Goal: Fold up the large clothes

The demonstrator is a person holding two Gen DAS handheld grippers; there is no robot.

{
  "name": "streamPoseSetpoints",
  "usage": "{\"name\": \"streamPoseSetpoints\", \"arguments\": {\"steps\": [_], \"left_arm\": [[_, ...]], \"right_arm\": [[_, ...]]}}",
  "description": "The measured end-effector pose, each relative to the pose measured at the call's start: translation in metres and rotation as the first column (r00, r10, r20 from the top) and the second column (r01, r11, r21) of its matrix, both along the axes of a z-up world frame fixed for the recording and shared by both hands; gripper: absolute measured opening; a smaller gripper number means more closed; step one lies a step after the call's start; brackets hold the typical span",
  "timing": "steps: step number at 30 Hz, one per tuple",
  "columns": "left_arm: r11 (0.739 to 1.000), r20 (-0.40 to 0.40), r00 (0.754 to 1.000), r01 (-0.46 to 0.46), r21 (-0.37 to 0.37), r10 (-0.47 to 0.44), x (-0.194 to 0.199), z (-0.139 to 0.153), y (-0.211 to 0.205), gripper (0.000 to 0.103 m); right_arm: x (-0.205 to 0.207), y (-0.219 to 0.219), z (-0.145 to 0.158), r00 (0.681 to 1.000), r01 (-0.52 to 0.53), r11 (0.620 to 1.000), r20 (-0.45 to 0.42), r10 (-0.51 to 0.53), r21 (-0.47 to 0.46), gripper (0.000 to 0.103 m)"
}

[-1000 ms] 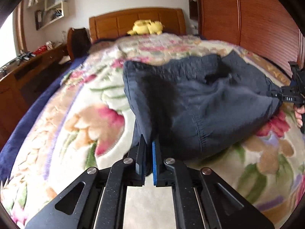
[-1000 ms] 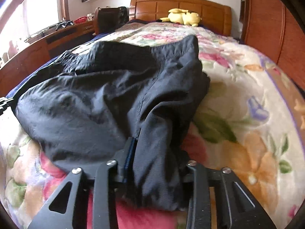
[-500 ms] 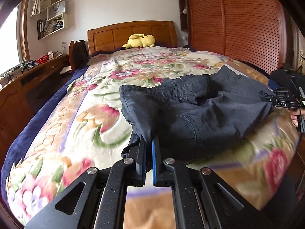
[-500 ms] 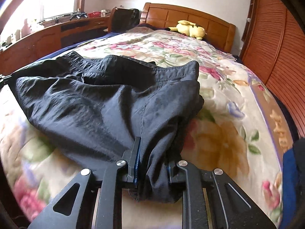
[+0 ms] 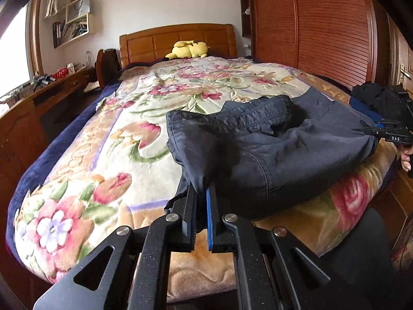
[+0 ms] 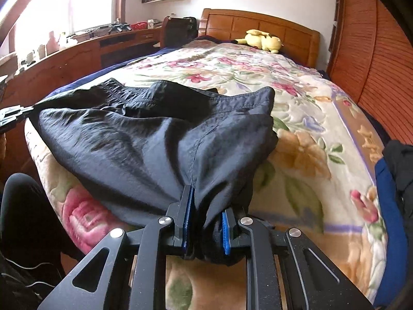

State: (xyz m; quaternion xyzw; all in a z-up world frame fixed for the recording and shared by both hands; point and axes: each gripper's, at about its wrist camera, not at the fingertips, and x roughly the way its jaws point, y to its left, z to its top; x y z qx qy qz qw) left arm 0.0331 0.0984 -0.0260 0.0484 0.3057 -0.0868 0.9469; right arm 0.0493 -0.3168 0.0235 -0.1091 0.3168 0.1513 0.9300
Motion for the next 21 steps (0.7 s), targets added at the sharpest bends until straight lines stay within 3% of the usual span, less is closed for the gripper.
{"name": "streamPoseSetpoints", "arguments": {"steps": [4,6,8,10,12,15,21], "left_arm": [[1.000,-0.014,1.000,-0.013,0.002,0.013,0.000,0.000,0.001,0.012],[1.000,-0.012,1.000,-0.016,0.011,0.016,-0.002,0.001,0.002,0.018],[1.000,-0.001,1.000,-0.018,0.001,0.018,-0.006,0.005,0.004,0.025],[1.000,0.014,1.000,-0.014,-0.026,0.014,-0.006,0.011,0.009,0.040],[0.999,0.016,1.000,-0.012,-0.044,0.013,-0.003,0.015,0.013,0.047],[0.998,0.013,1.000,-0.012,-0.055,0.013,0.008,0.019,0.016,0.075],[0.999,0.012,1.000,-0.016,-0.039,0.016,0.035,0.021,0.011,0.078]], "right_arm": [[0.000,0.001,-0.003,1.000,0.010,1.000,-0.004,-0.010,0.014,0.020],[0.001,0.001,-0.003,1.000,0.020,1.000,-0.007,-0.020,0.023,0.029],[0.004,0.000,-0.002,0.999,0.046,0.999,-0.009,-0.046,0.023,0.046],[0.007,-0.004,0.001,0.998,0.060,0.998,-0.002,-0.060,0.035,0.049],[0.006,-0.006,0.005,0.998,0.070,0.996,0.006,-0.070,0.047,0.054],[0.010,-0.010,0.012,0.995,0.091,0.995,0.044,-0.094,0.050,0.063],[0.034,-0.011,0.018,0.991,0.114,0.992,0.065,-0.117,0.057,0.065]]}}
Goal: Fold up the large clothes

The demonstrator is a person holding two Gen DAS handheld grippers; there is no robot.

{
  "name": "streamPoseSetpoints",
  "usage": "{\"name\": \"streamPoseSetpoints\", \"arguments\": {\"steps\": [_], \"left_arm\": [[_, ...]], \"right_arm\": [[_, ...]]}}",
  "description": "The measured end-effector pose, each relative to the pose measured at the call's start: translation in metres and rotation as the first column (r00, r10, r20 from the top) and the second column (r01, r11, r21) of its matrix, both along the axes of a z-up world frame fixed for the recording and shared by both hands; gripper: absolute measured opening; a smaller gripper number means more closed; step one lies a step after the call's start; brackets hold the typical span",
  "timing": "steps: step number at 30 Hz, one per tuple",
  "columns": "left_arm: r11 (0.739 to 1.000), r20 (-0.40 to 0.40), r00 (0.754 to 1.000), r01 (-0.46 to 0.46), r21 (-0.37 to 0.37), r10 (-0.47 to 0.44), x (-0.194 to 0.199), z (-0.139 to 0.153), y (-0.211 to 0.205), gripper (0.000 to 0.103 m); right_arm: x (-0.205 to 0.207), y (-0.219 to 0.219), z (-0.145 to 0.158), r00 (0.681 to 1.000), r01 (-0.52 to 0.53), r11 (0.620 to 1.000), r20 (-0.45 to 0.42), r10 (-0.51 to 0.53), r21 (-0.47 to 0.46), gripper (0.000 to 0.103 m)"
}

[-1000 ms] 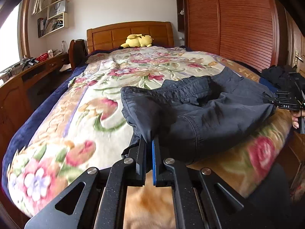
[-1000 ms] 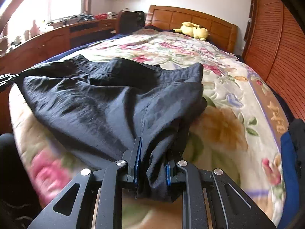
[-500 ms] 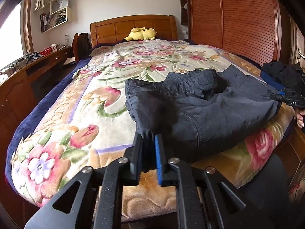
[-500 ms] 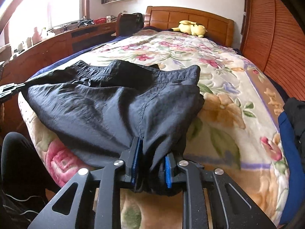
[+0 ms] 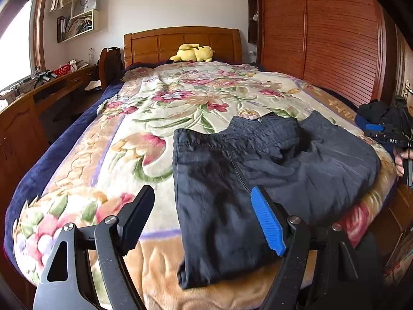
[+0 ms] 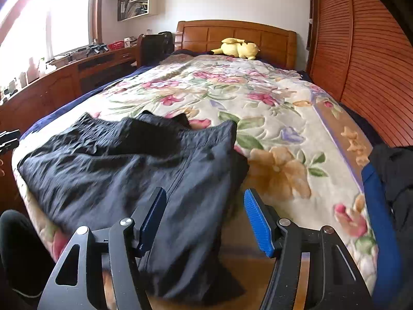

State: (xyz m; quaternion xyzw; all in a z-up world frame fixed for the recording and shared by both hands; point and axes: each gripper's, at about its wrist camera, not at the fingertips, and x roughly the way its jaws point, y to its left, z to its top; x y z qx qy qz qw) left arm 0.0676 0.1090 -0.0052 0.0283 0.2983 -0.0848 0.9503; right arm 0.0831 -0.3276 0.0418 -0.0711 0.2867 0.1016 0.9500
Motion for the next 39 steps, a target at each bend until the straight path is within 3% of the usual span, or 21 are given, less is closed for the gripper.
{"name": "streamPoseSetpoints", "arguments": {"steps": [28,37,39], "left_arm": [[0.996,-0.097,0.995,0.022,0.090,-0.013,0.116,-0.021,-0.017,0.079],[0.991,-0.227,0.974,0.050,0.120,-0.022,0.162,-0.057,-0.021,0.078],[0.993,-0.236,0.971,0.061,0.101,-0.036,0.165,-0.062,-0.022,0.071]], "right_arm": [[0.151,0.008,-0.020,0.991,0.054,0.996,-0.120,-0.063,-0.077,0.065],[0.180,0.011,-0.034,0.983,0.031,0.997,-0.177,-0.042,-0.069,0.065],[0.181,0.013,-0.036,0.984,0.005,0.998,-0.179,-0.017,-0.066,0.065]]}}
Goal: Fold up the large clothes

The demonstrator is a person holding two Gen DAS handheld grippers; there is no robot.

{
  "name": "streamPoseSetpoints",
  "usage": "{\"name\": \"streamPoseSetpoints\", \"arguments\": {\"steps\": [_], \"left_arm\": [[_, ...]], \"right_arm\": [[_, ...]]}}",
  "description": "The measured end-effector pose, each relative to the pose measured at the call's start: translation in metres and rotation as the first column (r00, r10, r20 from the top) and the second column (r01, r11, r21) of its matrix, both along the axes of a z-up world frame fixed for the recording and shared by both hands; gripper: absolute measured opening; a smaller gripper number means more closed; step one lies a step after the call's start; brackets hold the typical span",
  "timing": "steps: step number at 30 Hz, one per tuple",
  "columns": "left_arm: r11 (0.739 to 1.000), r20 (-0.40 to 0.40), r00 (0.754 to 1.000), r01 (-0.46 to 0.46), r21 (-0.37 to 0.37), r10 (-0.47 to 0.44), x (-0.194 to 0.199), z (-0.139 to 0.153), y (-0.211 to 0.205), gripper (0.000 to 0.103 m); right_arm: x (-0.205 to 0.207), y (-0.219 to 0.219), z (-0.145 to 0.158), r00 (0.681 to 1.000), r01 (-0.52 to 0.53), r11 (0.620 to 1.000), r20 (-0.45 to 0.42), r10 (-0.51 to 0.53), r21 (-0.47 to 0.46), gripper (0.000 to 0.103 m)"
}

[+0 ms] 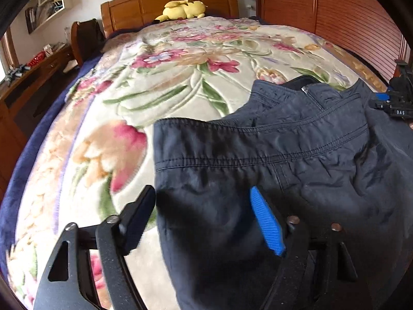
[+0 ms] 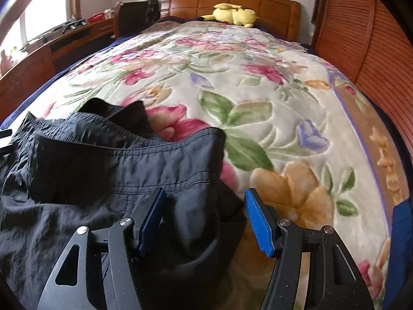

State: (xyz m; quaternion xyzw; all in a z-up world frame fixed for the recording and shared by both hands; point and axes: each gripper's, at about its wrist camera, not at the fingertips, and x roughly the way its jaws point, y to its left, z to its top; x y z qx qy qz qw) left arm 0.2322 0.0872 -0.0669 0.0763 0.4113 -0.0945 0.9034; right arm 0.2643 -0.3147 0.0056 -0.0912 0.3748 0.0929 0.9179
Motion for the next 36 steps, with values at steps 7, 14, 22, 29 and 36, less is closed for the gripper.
{"name": "streamPoseSetpoints", "arguments": {"steps": [7,14,22,29,36], "left_arm": [[0.999,0.032,0.999,0.038,0.011,-0.038,0.001,0.004,-0.005,0.014],[0.998,0.179,0.982,-0.051,-0.022,0.054,0.013,0.031,0.006,0.011],[0.995,0.198,0.975,-0.101,-0.003,0.099,0.060,0.032,0.009,0.011],[0.992,0.144,0.983,-0.118,0.036,0.112,0.062,0.020,0.010,0.025],[0.993,0.164,0.980,-0.109,-0.044,0.115,0.034,0.038,0.026,0.057]], "right_arm": [[-0.005,0.012,-0.002,0.994,-0.088,0.993,0.062,0.093,-0.078,0.015],[-0.008,0.003,0.029,0.970,-0.029,0.999,0.242,0.038,-0.041,0.011],[0.038,0.019,0.019,0.970,0.062,0.991,0.243,-0.031,-0.122,0.011],[0.065,0.023,-0.015,0.995,0.077,0.983,0.082,-0.064,-0.166,0.023],[0.044,0.017,0.012,0.982,0.142,0.977,0.145,-0.119,-0.160,0.069]]}}
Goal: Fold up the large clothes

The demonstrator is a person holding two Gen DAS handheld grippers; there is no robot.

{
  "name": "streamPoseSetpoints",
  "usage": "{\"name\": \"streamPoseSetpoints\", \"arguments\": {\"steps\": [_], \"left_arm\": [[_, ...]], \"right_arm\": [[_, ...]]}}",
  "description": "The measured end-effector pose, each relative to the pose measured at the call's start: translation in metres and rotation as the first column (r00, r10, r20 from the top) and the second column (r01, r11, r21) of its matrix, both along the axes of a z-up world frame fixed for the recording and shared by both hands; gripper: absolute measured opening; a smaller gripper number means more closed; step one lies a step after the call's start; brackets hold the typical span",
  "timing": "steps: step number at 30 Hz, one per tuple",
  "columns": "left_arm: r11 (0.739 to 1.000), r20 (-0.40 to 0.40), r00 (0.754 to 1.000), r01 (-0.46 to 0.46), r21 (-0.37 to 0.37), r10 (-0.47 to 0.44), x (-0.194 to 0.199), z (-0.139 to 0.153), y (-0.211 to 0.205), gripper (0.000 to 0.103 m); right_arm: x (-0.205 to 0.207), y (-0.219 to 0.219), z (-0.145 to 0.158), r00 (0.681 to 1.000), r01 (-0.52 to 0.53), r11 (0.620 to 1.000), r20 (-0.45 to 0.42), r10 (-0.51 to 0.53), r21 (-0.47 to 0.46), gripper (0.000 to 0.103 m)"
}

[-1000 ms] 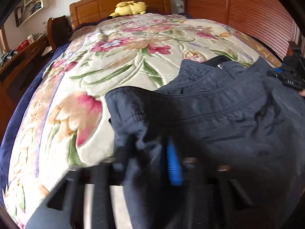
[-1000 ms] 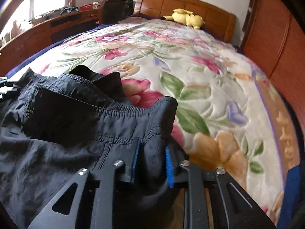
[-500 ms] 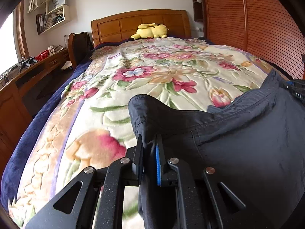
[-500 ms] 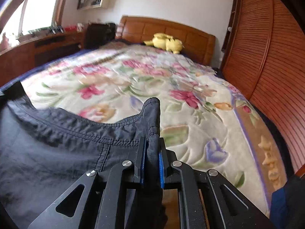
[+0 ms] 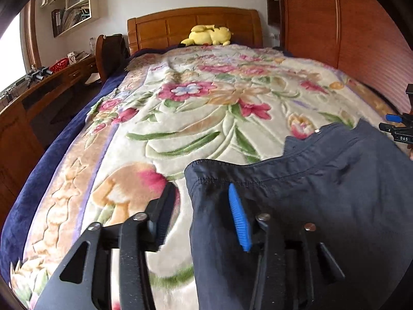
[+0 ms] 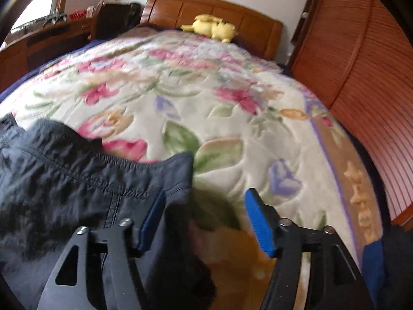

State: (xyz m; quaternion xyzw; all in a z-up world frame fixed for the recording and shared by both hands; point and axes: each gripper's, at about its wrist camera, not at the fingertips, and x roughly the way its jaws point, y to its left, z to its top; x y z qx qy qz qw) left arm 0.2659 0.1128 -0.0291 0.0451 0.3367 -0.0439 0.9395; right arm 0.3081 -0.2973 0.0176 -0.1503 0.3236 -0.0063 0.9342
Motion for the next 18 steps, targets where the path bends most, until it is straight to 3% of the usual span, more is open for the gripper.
{"name": "streamPoseSetpoints", "arguments": {"steps": [1,3,10,18], "left_arm": [[1.000,0.008,1.000,0.003,-0.004,-0.003,-0.006,0.003,0.000,0.070],[1.000,0.032,0.999,0.009,-0.016,-0.008,-0.022,0.010,-0.001,0.076],[0.998,0.075,0.996,0.049,-0.038,-0.046,-0.082,0.030,-0.014,0.077],[0.994,0.104,0.993,0.070,-0.078,-0.062,-0.143,0.023,-0.025,0.077]], "right_arm": [[-0.006,-0.003,0.007,1.000,-0.001,1.000,0.014,0.001,0.001,0.071],[-0.024,-0.004,0.020,0.999,-0.005,1.000,0.043,0.005,0.004,0.072],[-0.105,0.018,0.032,0.992,-0.087,0.996,0.088,0.086,0.004,0.072],[-0.192,0.047,0.029,0.975,-0.212,0.971,0.091,0.203,0.106,0.072]]}}
